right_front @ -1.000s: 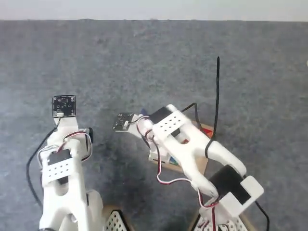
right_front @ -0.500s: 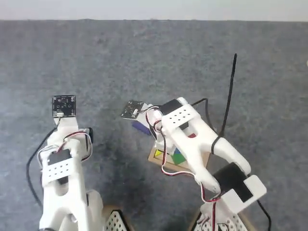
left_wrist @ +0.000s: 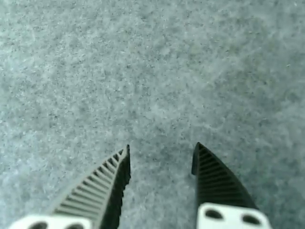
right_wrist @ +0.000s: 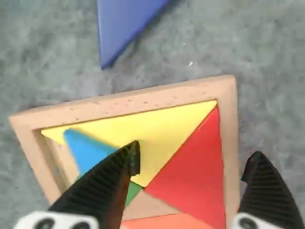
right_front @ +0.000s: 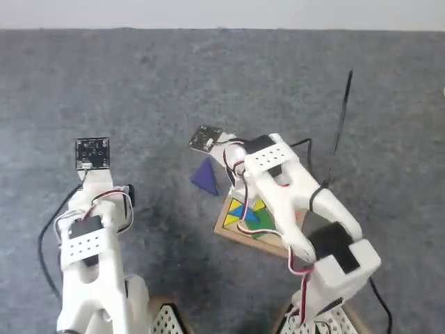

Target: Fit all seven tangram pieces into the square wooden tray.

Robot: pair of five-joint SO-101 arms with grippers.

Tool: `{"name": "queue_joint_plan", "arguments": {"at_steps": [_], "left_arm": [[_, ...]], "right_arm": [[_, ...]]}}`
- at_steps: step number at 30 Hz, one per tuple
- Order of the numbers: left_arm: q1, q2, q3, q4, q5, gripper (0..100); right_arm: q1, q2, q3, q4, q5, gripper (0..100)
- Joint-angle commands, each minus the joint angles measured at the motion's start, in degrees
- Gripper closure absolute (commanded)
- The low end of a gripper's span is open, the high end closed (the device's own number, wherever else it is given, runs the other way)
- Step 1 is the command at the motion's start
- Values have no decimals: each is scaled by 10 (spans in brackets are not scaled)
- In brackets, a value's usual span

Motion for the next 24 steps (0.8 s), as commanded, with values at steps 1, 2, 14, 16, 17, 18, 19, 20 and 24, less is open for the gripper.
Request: {"name": "queue_joint_plan", "arguments": {"at_steps": [1,2,14,16,17,18,19,20,24], "left_arm": [[2,-3,-23,-11,4,794],[2,-3,-23,-11,4,794],[2,-3,-23,-11,4,794],[2,-3,-23,-11,4,794],[2,-3,-23,-11,4,794],[2,-3,-23,-11,4,794],[2,-3,-23,-11,4,794],[2,-3,-23,-11,4,794],[2,-3,-23,-11,4,794]], "right_arm": [[4,6,-22,-7,10,656],[4,6,-21,-7,10,656],[-44,5,-25,55,8,656],[-41,3,-25,56,7,656],[-39,-1,-25,56,7,656],[-37,-8,-24,57,5,656],[-34,-17,-24,63,-3,656],[-29,-27,-25,67,-11,656],[-12,-67,-20,79,-16,656]]}}
